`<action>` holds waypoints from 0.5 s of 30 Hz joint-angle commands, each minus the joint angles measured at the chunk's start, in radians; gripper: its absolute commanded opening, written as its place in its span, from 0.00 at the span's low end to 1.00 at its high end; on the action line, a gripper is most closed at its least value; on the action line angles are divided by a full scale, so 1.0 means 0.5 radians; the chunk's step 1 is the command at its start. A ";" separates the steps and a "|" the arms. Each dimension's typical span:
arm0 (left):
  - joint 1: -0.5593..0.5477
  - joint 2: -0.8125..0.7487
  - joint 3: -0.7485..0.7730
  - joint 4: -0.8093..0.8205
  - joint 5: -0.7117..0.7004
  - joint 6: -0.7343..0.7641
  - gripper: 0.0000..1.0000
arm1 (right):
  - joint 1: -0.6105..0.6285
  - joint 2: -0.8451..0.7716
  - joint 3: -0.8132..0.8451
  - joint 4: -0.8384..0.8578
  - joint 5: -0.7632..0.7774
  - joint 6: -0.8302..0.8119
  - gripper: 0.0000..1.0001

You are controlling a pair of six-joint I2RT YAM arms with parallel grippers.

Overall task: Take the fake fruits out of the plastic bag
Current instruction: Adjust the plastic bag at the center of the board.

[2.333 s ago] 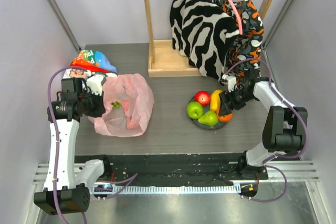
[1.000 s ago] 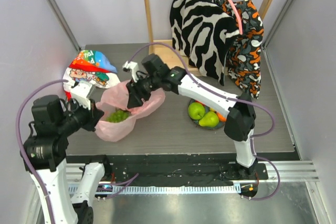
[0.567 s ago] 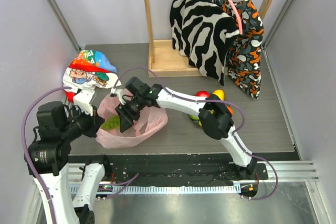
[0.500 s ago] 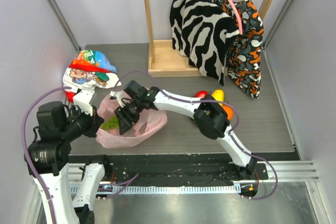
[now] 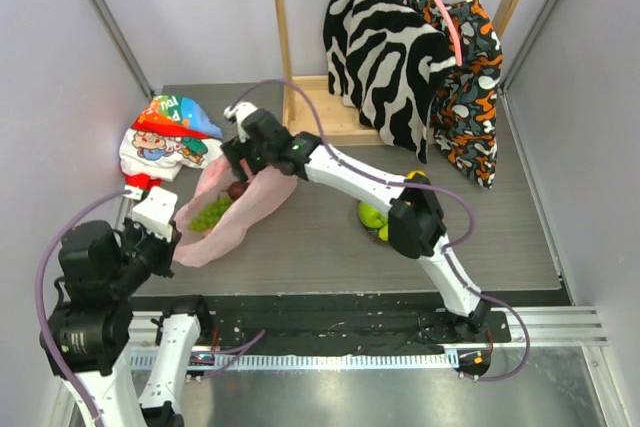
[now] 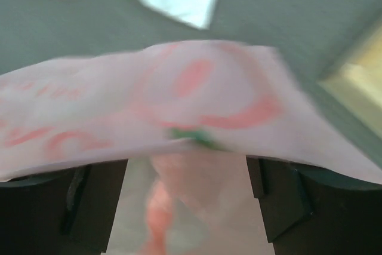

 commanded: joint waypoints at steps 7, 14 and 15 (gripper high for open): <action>0.017 -0.332 -0.203 -0.403 -0.089 0.390 0.00 | -0.257 -0.470 -0.474 0.055 0.419 -0.337 0.86; 0.127 -0.421 -0.372 -0.388 0.172 0.522 0.00 | -0.242 -0.985 -1.032 -0.089 -0.632 -0.539 0.82; 0.158 -0.422 -0.397 -0.381 0.190 0.534 0.00 | -0.242 -1.041 -1.054 -0.122 -0.709 -0.615 0.83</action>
